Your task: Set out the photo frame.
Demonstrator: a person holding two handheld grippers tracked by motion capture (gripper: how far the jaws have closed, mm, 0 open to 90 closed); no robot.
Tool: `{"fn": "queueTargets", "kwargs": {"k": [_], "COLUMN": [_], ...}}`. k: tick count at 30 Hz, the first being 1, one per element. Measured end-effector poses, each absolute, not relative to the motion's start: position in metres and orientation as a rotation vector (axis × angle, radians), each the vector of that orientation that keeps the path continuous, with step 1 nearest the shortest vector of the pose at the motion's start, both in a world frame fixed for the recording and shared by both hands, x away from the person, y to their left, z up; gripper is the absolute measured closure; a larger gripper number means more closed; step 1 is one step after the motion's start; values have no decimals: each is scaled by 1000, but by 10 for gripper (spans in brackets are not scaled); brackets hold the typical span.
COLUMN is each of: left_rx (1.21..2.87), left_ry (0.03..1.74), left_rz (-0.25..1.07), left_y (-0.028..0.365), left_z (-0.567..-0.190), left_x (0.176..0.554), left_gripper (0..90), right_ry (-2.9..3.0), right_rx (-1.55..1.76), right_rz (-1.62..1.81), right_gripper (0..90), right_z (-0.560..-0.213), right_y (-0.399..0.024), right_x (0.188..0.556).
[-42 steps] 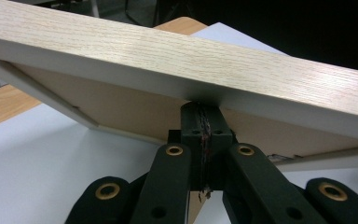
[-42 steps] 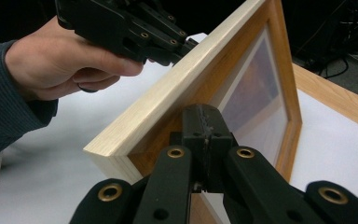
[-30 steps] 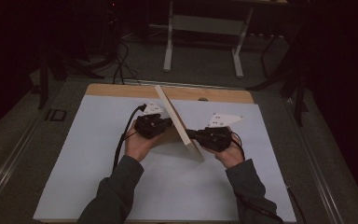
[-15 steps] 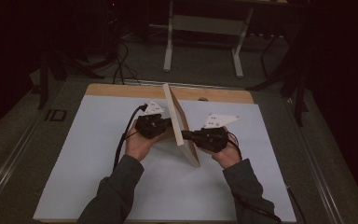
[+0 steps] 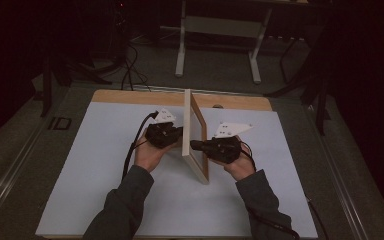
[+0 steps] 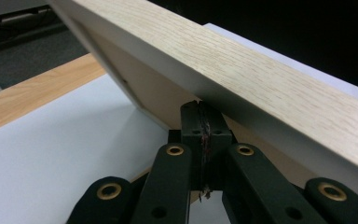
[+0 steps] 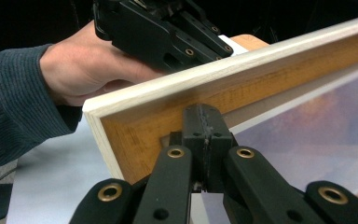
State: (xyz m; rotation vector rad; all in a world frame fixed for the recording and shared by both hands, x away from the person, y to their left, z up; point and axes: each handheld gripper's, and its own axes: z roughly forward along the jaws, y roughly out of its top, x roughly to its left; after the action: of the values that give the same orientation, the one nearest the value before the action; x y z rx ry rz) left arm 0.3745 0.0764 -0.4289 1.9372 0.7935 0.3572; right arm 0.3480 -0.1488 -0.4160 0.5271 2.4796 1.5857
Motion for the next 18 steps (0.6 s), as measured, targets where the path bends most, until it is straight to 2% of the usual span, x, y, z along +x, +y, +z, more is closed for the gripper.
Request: {"fn": "queueTargets", "kwargs": {"k": [18], "left_rx": [1933], "left_ry": [706], "left_rz": [290], "left_y": [81], "left_z": [-433], "left_x": [382], "left_gripper": [900], "right_ry": [2466], "right_rx": [520], "right_rz": [1574], "right_gripper": [899], "right_z": [-418], "right_y": [-138], "right_x": [348]}}
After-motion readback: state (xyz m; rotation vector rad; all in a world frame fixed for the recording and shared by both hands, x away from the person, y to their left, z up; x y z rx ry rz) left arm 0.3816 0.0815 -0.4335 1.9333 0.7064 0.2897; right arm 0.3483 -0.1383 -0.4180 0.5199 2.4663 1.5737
